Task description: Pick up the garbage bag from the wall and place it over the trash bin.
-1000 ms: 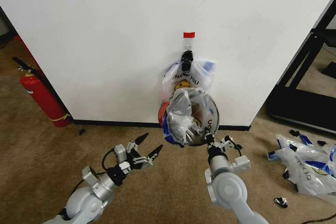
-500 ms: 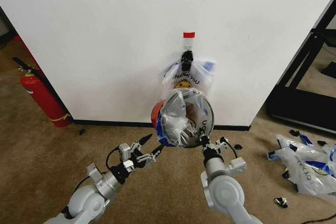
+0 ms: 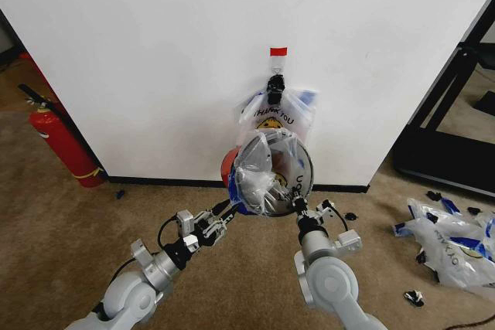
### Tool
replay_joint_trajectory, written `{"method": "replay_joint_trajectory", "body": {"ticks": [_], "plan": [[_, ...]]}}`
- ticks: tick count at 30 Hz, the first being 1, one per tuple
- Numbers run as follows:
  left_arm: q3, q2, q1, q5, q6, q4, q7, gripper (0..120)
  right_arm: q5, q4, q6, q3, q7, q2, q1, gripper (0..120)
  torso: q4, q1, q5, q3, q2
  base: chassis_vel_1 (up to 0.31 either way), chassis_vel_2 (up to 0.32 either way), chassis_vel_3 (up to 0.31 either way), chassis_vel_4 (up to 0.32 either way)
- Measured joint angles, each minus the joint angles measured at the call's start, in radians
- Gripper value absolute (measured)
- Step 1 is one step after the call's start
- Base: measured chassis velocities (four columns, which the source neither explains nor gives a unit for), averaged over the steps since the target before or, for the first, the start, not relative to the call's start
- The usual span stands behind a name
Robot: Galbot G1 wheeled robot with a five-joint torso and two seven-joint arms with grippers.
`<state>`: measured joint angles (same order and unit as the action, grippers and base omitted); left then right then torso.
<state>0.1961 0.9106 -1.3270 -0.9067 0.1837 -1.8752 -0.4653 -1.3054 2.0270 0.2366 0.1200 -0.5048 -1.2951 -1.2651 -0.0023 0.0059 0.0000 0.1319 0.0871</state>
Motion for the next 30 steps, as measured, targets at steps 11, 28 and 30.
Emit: {"method": "replay_joint_trajectory", "body": {"ticks": [11,28,30], "plan": [[-0.001,0.012,0.002,0.055,0.021,0.031,0.041,0,-0.003,0.02,-0.005,-0.005,0.0,-0.006,0.001,0,0.0,0.0,0.0,0.0,0.0,0.0,0.0,0.0,0.0],[0.004,0.02,0.023,0.226,0.031,0.074,0.327,0,-0.003,0.078,-0.023,-0.033,-0.002,-0.008,-0.052,0,0.0,0.0,0.0,0.0,0.0,0.0,0.0,0.0,0.0],[0.007,0.02,0.024,0.229,0.027,0.074,0.342,0,-0.002,0.08,-0.024,-0.033,-0.002,-0.007,-0.054,0,0.0,0.0,0.0,0.0,0.0,0.0,0.0,0.0,0.0]]}}
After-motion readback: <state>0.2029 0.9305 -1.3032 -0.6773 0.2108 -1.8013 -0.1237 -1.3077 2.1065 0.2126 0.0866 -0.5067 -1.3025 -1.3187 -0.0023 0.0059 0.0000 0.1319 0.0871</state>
